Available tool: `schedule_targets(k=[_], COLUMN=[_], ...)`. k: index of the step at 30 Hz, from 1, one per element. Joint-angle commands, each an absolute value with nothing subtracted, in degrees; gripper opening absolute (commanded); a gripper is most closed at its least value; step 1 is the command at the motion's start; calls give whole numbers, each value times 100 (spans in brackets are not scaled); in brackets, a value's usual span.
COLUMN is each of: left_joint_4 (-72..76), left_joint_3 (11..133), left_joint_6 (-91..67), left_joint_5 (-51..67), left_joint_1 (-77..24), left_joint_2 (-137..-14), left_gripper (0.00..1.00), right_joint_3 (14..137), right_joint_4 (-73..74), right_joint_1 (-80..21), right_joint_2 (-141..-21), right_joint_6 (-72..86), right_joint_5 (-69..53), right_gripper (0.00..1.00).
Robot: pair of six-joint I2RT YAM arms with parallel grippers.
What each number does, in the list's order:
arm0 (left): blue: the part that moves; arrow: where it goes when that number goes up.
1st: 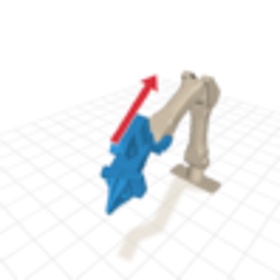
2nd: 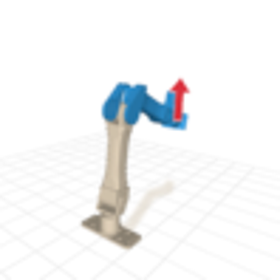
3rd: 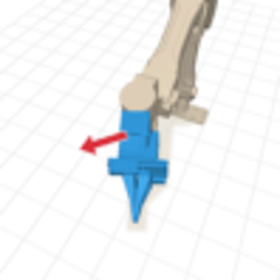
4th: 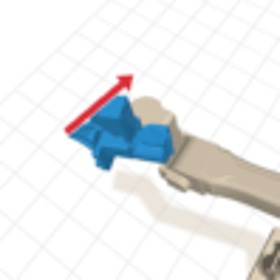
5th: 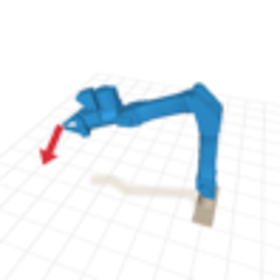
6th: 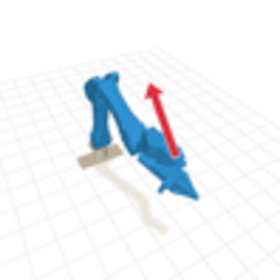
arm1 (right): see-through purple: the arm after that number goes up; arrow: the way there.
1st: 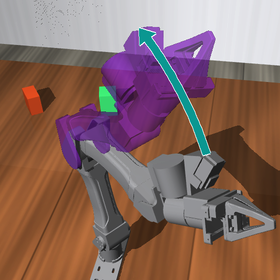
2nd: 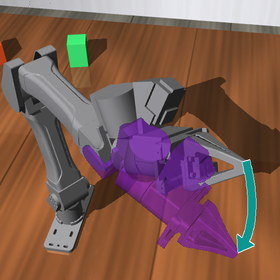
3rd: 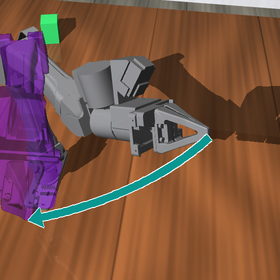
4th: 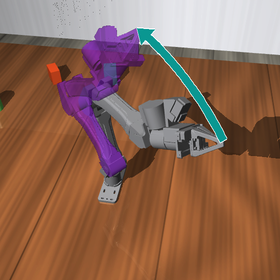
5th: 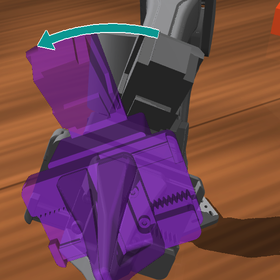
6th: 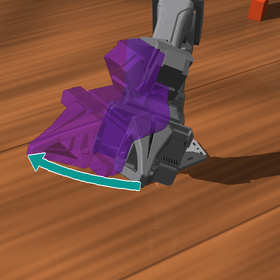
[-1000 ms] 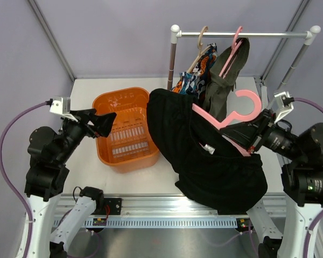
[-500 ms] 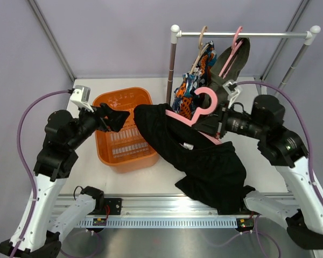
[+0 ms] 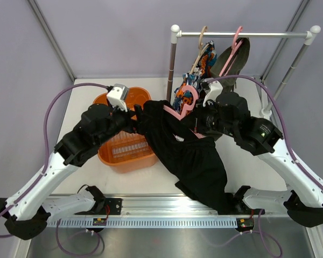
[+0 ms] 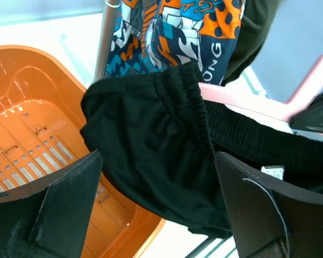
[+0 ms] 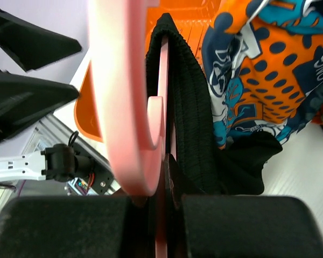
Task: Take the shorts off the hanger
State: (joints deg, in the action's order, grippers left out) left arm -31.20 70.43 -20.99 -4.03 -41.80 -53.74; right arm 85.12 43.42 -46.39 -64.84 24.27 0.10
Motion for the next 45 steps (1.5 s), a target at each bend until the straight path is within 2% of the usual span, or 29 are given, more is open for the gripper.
schedule_targets(k=[1, 11, 24, 31, 34, 37, 38, 42, 45], left_joint_4=[-3059, -2655, -2593, -2540, -2540, -2514, -2505, -2644, -2786], left_joint_3=[7339, 7304, 7374, 7374, 7383, 7409, 7427, 7655, 7909], left_joint_6=[-1978, -2039, -2083, -2162, -2162, -2162, -2162, -2083, -2074], left_joint_5=[-1484, -1740, -1933, -2276, -2355, -2417, -2434, -2880, -3250], left_joint_1=[-4657, -5176, -5291, -5291, -5291, -5291, -5291, -5291, -5265], left_joint_2=[-5660, -6029, -6442, -6609, -6706, -6776, -6785, -6943, -7145], left_gripper=[89, 87, 84, 76, 66, 44, 30, 0, 0], right_joint_3=[8964, 9158, 9360, 9466, 9492, 9492, 9510, 9571, 9615], right_joint_4=[4122, 4280, 4394, 4517, 4579, 4632, 4675, 4877, 5062], right_joint_1=[-4816, -5036, -5238, -5300, -5326, -5352, -5361, -5545, -5660], right_joint_2=[-6512, -6741, -6908, -6856, -6812, -6768, -6768, -6776, -6698], right_joint_6=[2364, 2329, 2294, 2268, 2259, 2250, 2250, 2154, 2092], right_joint_5=[641, 887, 993, 1028, 1037, 1037, 1037, 1054, 1151], right_gripper=[0, 0, 0, 0, 0, 0, 0, 0, 0])
